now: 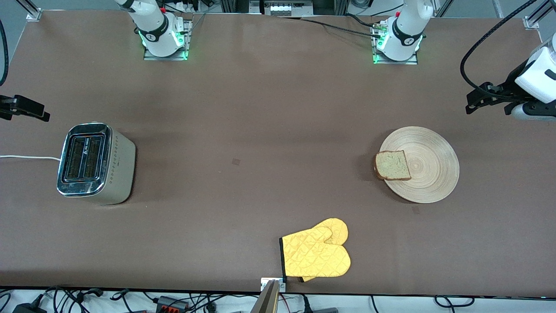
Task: Move plate and put bread in toaster
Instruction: 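Reach the left gripper toward the rim of the wooden plate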
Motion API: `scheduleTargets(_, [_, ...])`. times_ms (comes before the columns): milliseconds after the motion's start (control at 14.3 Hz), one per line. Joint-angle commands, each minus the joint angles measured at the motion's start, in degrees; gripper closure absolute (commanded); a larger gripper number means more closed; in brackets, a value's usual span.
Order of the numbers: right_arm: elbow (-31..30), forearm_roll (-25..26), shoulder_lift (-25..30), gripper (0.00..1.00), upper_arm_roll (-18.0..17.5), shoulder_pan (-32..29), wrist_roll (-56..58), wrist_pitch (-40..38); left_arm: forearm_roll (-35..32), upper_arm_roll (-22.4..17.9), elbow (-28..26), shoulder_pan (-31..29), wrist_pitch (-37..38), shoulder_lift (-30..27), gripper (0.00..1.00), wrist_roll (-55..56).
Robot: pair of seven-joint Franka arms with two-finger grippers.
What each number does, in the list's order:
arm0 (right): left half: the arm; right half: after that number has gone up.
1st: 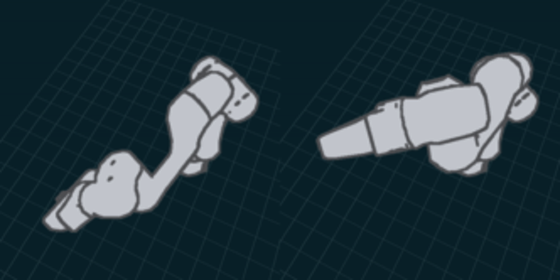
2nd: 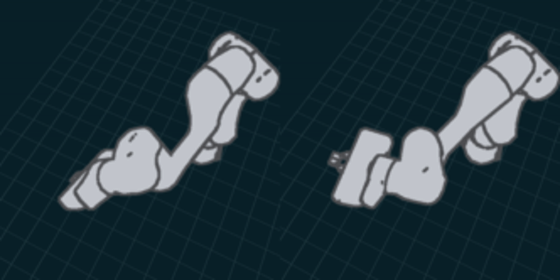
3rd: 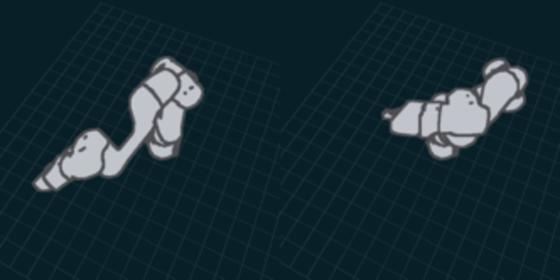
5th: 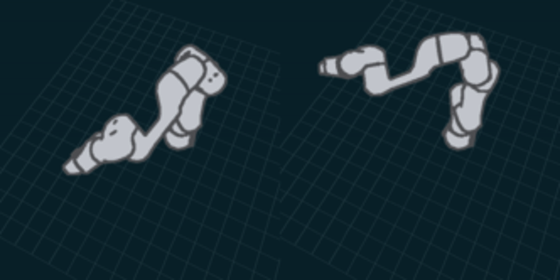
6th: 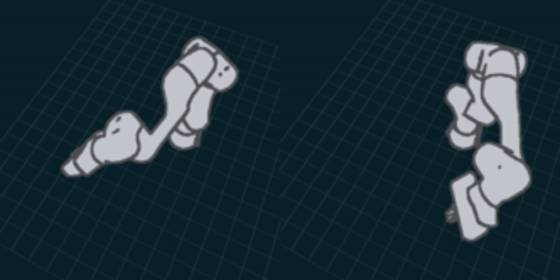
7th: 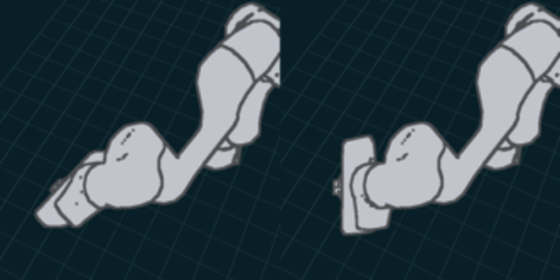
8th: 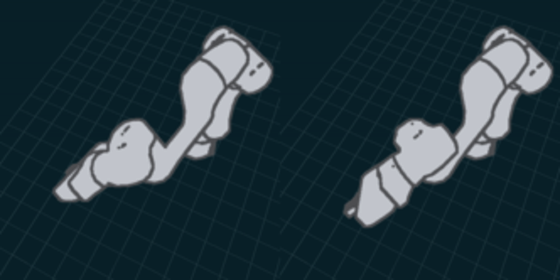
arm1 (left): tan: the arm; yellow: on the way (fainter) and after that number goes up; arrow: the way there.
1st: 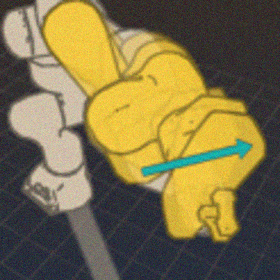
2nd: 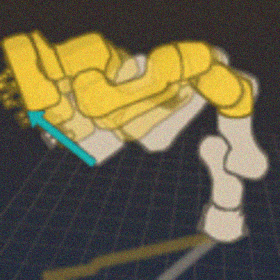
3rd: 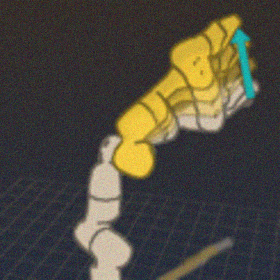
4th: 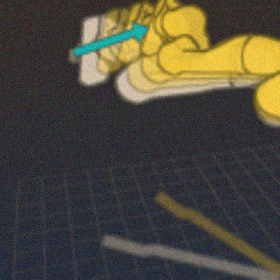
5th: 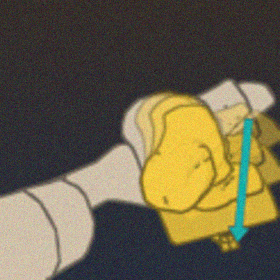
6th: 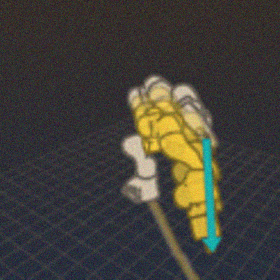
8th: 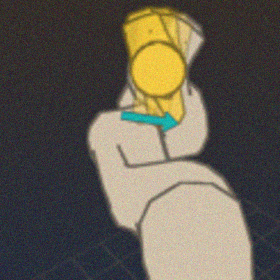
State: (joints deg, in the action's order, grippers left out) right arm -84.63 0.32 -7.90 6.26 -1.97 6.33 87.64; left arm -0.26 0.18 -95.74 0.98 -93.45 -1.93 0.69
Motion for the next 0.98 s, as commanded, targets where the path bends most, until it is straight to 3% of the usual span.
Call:
scheduleTargets(0, [1.3,0.7,-0.5,0.00,0.2,-0.2,1.1,-0.9,-1.2,-0.1,-0.3,0.1,-0.5,-0.3,0.00,0.5])
scheduleTargets(906, [1.3,1.4,-0.5,0.00,0.2,-0.1,1.4,-1.7,-1.2,-0.1,-0.2,0.1,-0.4,-0.3,0.00,0.3])
